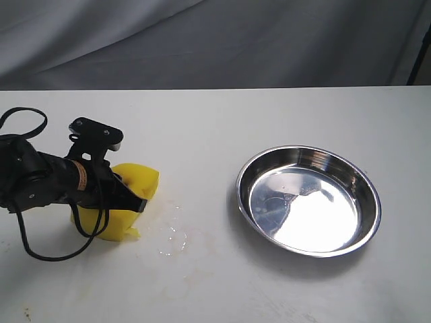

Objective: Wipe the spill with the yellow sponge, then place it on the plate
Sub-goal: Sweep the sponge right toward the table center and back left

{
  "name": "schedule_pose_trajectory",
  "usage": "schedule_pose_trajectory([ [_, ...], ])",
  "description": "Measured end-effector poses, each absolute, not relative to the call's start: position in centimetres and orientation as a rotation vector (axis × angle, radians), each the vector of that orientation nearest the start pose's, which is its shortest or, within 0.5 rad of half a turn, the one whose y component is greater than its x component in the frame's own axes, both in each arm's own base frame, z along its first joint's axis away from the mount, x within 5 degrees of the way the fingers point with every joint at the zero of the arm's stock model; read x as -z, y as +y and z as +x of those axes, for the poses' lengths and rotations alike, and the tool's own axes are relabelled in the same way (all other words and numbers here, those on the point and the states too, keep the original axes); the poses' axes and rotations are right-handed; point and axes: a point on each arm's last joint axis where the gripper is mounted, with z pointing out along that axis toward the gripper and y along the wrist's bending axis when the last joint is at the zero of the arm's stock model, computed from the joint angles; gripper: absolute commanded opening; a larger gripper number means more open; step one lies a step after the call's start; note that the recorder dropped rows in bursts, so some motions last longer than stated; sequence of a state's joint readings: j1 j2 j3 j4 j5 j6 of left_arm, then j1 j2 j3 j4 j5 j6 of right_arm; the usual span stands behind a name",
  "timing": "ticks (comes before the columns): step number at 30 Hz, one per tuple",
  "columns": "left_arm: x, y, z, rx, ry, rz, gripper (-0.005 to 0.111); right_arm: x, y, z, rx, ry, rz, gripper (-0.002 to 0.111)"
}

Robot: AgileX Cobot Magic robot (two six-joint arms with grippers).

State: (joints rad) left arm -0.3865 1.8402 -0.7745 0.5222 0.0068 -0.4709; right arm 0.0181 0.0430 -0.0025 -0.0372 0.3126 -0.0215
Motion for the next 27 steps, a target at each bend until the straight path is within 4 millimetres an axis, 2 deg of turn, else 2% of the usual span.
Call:
schedule_pose_trajectory([
  [10,-11.4,-12.0,29.7,0.125,2.5,0.553,0.0,-18.3,0.0,5.7,0.038,1.836,-0.061,0.0],
  [14,-13.1,-12.2,29.3,0.13,2.45,0.565,0.0,-18.3,0.0,5.7,0.038,1.836,-0.061,0.0],
  [17,-15.8,-12.1,29.1,0.133,2.358,0.575,0.0,-18.3,0.0,5.7,0.038,1.836,-0.061,0.0],
  [22,-19.2,-9.4,29.4,0.096,2.281,0.459,0.0,-18.3,0.0,5.7,0.038,1.836,-0.061,0.0],
  [26,-20.1,-6.5,29.9,0.046,2.275,0.346,0.0,-18.3,0.0,5.7,0.038,1.836,-0.061,0.0],
  [27,-20.1,-5.1,30.0,0.012,2.293,0.292,0.0,-18.3,0.0,5.7,0.038,1.836,-0.061,0.0],
])
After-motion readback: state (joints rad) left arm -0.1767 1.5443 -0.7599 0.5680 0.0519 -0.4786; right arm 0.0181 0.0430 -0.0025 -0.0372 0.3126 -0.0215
